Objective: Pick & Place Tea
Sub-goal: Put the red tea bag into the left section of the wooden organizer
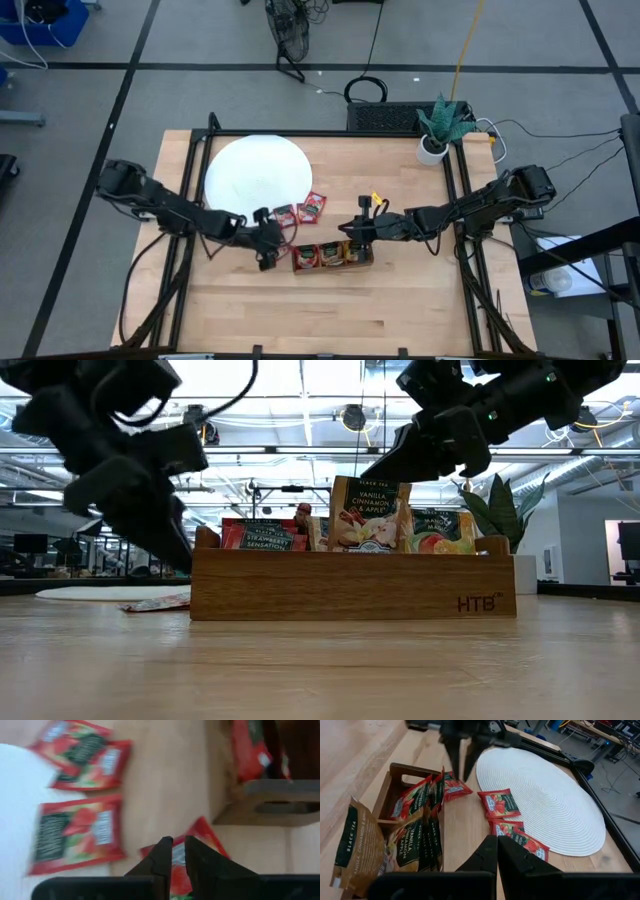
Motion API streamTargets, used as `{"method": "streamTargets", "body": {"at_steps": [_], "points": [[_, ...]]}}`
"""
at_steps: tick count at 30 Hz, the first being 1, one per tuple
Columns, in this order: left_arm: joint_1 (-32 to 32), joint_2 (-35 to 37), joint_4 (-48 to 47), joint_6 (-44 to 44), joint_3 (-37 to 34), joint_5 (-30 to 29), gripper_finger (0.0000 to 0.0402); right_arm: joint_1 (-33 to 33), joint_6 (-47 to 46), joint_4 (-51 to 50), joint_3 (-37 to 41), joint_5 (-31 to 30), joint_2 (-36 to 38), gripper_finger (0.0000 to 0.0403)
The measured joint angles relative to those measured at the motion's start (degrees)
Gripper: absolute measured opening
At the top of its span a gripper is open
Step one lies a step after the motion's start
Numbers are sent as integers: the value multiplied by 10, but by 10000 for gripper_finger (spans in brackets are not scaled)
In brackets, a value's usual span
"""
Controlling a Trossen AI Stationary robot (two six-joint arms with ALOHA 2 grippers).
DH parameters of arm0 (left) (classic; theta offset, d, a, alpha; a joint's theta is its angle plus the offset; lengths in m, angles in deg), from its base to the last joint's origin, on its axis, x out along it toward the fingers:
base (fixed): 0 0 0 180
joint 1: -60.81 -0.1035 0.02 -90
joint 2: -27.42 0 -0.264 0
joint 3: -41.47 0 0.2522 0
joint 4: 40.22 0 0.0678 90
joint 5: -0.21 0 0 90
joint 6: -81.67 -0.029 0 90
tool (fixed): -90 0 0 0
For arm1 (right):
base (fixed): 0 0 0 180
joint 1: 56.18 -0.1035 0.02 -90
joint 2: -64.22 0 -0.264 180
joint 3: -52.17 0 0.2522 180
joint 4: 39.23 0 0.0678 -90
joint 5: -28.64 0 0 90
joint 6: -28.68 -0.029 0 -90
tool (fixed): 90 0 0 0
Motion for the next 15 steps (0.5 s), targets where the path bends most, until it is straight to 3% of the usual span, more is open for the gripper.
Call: {"method": "streamTargets", "body": {"at_steps": [4,9,15], "points": [[5,-48,42,-1,1,46,31,0,-1,0,0,0,0,0],[18,-67,32,19,1,164,5,0,-1,0,0,0,0,0],[50,-63,-8,78,3,245,22,0,-1,0,0,0,0,0]]}}
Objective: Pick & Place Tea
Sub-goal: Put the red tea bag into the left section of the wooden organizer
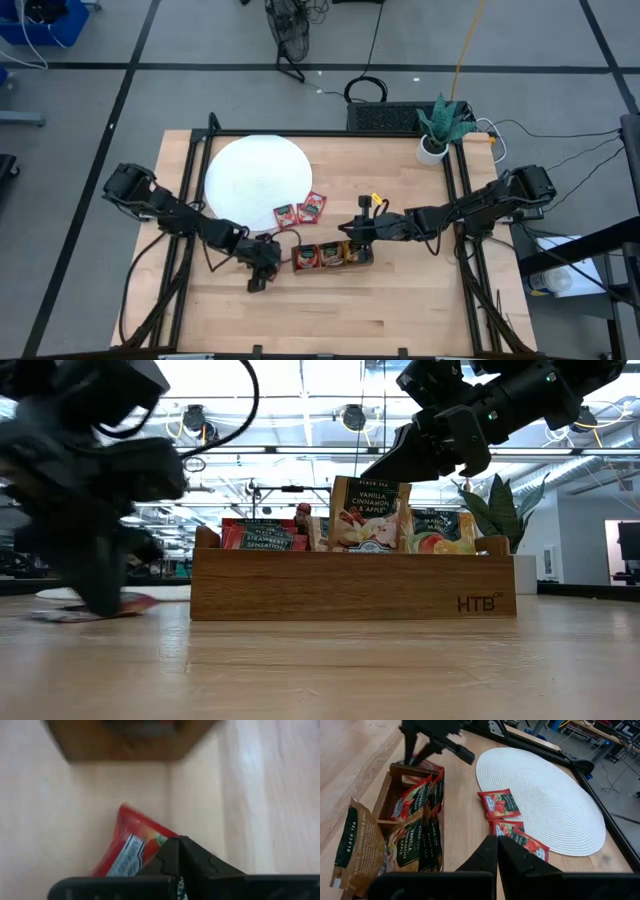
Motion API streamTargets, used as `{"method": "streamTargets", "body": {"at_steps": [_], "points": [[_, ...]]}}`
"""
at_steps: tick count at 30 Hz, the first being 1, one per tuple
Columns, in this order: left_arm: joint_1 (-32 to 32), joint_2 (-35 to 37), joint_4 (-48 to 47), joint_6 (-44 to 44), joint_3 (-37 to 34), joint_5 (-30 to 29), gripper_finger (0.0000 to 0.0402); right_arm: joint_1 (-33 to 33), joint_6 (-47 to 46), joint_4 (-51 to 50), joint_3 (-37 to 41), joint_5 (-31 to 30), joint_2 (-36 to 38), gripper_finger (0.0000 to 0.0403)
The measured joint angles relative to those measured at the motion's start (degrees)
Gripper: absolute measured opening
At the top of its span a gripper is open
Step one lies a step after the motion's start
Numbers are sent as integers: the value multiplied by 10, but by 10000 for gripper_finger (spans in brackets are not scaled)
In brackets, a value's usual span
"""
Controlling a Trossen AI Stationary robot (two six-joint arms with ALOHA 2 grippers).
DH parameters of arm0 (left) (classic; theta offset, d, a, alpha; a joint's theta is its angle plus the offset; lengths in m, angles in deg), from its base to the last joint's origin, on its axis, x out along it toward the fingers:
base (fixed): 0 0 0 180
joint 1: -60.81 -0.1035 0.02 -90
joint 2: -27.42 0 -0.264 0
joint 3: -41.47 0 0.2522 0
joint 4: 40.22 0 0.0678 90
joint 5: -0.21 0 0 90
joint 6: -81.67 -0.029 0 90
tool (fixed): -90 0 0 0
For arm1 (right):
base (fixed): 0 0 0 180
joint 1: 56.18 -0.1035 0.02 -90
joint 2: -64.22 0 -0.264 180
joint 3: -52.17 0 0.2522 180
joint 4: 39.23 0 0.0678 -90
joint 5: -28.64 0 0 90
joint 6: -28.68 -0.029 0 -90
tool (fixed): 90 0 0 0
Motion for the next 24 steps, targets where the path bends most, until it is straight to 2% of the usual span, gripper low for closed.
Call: {"method": "streamTargets", "body": {"at_steps": [3,8,11,15,17,20,24], "points": [[24,10,-83,-14,9,-14,20,0,0,0,0,0,0,0],[62,29,-324,16,62,-84,7,0,0,0,0,0,0,0],[79,26,-466,27,120,-183,6,0,0,0,0,0,0,0],[102,29,-528,7,209,-359,6,0,0,0,-1,0,0,0],[110,29,-556,-4,231,-412,10,0,-1,1,-1,0,0,0],[112,30,-616,27,244,-420,5,0,-4,1,-1,0,0,0],[100,30,-759,192,204,-427,7,0,-4,0,0,0,0,0]]}}
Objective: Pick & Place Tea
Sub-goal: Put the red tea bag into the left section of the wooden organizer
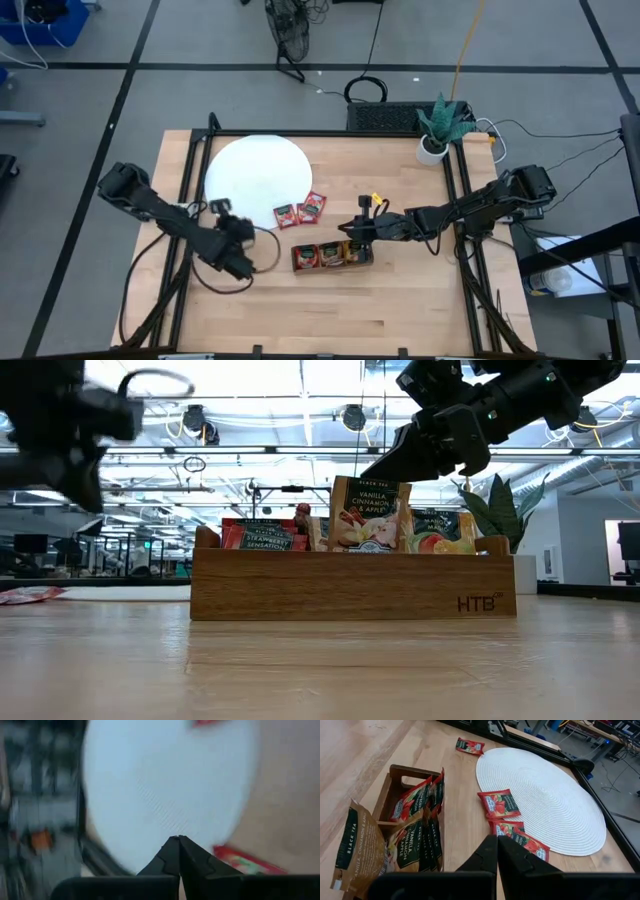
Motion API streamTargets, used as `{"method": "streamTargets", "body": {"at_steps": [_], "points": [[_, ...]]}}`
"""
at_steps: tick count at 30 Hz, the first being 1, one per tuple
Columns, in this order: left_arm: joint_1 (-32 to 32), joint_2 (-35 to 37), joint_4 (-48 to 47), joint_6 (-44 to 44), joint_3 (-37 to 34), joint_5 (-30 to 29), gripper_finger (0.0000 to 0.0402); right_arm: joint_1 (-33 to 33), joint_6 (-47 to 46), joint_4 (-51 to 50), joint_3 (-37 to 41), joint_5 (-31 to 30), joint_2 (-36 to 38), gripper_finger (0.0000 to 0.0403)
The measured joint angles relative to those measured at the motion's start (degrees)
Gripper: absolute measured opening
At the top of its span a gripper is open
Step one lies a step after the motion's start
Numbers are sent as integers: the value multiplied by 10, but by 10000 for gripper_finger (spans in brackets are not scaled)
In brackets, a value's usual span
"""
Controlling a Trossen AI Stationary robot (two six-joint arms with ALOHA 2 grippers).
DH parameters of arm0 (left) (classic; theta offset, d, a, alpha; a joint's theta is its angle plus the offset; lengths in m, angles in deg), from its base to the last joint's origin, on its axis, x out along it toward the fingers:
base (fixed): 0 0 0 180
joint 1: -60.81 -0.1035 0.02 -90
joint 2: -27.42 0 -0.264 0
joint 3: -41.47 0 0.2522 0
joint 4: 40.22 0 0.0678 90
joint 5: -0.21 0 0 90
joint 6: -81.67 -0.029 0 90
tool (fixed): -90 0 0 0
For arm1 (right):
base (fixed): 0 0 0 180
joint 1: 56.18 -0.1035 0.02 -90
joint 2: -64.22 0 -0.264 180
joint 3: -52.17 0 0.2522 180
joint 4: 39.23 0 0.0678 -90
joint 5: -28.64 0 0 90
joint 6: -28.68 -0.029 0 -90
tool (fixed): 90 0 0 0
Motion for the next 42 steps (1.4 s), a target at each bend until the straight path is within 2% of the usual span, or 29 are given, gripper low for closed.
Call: {"method": "streamTargets", "body": {"at_steps": [2,3,5,8,11,14,17,21,23,30,36,40,42], "points": [[-6,0,-43,102,-30,21,7,0,0,6,3,0,0,0],[-8,0,-66,142,-47,51,5,0,0,6,4,0,0,0],[-15,0,-76,182,-79,101,4,0,0,7,6,0,0,0],[-19,-4,-27,175,-84,106,6,0,1,15,6,0,0,0],[-23,-3,24,122,-91,94,3,0,1,20,6,0,0,0],[-36,-4,75,92,-101,119,5,0,2,23,7,0,0,0],[-61,-4,76,120,-124,168,4,0,2,24,7,0,0,0],[-94,-4,105,173,-153,206,5,0,2,26,7,0,0,0],[-103,-4,135,173,-164,224,7,0,1,26,7,0,0,0],[-117,-3,213,80,-163,303,4,0,1,26,7,0,0,0],[-106,-3,251,-27,-137,272,12,0,1,25,7,0,0,0],[-94,-3,330,-154,-129,261,4,0,1,25,7,0,0,0],[-85,-3,394,-223,-128,274,10,0,1,25,7,0,0,0]]}}
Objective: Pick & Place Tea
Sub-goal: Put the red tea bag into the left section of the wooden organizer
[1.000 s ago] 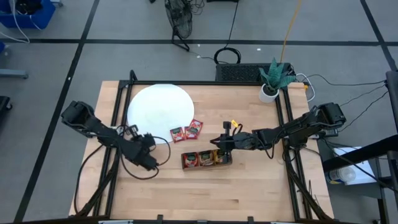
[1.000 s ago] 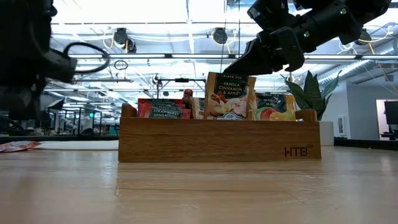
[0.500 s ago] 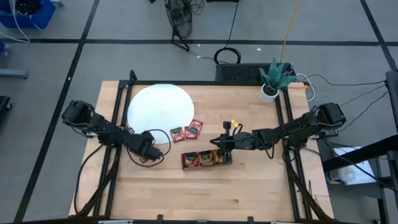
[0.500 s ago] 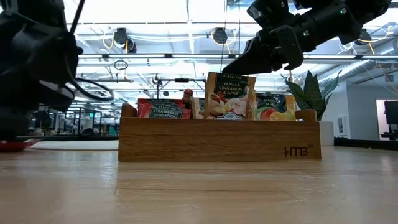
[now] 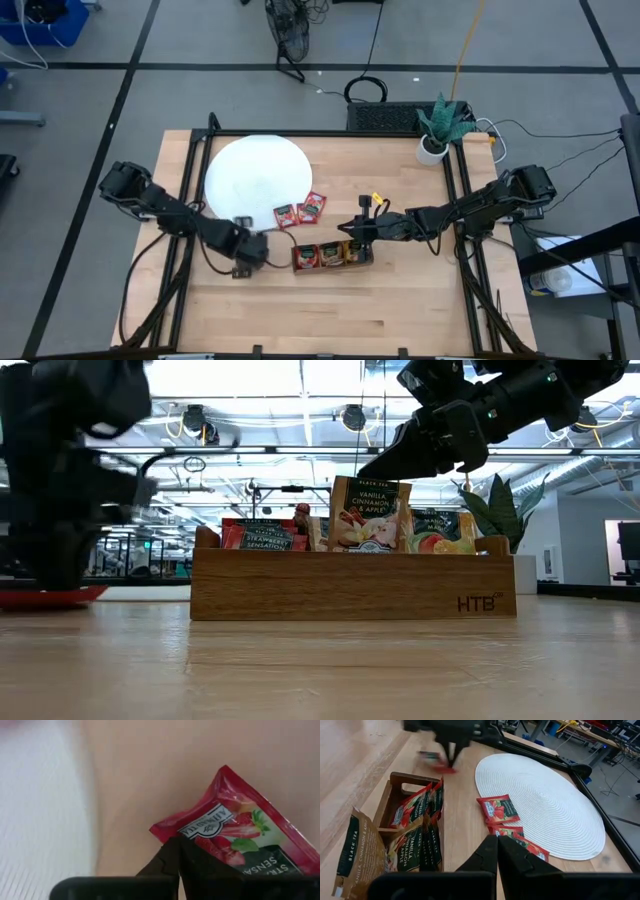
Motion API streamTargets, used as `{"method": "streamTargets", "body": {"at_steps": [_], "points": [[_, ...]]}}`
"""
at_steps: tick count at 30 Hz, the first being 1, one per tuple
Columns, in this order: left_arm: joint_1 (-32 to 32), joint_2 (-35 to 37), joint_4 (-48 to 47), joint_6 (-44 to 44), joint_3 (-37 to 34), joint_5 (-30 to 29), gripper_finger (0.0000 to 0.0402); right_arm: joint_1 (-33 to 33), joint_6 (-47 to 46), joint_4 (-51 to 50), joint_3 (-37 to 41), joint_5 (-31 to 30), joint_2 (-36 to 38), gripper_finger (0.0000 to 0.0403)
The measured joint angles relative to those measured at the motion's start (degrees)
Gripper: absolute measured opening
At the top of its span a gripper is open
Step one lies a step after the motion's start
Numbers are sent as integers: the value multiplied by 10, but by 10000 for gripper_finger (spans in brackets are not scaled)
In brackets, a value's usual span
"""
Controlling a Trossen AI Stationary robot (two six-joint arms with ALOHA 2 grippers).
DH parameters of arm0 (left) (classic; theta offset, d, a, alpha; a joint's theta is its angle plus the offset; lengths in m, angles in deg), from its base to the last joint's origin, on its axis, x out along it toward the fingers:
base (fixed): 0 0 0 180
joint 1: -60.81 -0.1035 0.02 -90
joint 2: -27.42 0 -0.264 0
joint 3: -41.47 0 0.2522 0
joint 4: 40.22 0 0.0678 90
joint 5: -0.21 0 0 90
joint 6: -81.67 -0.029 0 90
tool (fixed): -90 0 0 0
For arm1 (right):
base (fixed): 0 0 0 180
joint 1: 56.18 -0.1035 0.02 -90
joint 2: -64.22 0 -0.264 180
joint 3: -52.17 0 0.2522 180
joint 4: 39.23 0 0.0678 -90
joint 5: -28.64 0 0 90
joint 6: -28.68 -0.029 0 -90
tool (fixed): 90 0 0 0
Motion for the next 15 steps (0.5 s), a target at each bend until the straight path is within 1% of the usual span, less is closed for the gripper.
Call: {"method": "streamTargets", "body": {"at_steps": [3,5,7,10,15], "points": [[14,0,81,-86,0,47,13,0,0,0,0,0,0,0],[23,5,104,-110,0,53,6,0,0,0,0,0,0,0],[29,16,116,-109,0,49,4,0,0,0,0,0,0,0],[43,39,140,-85,-1,34,8,0,0,-1,0,0,0,0],[79,52,235,-59,-1,74,5,0,-1,-4,0,0,0,0]]}}
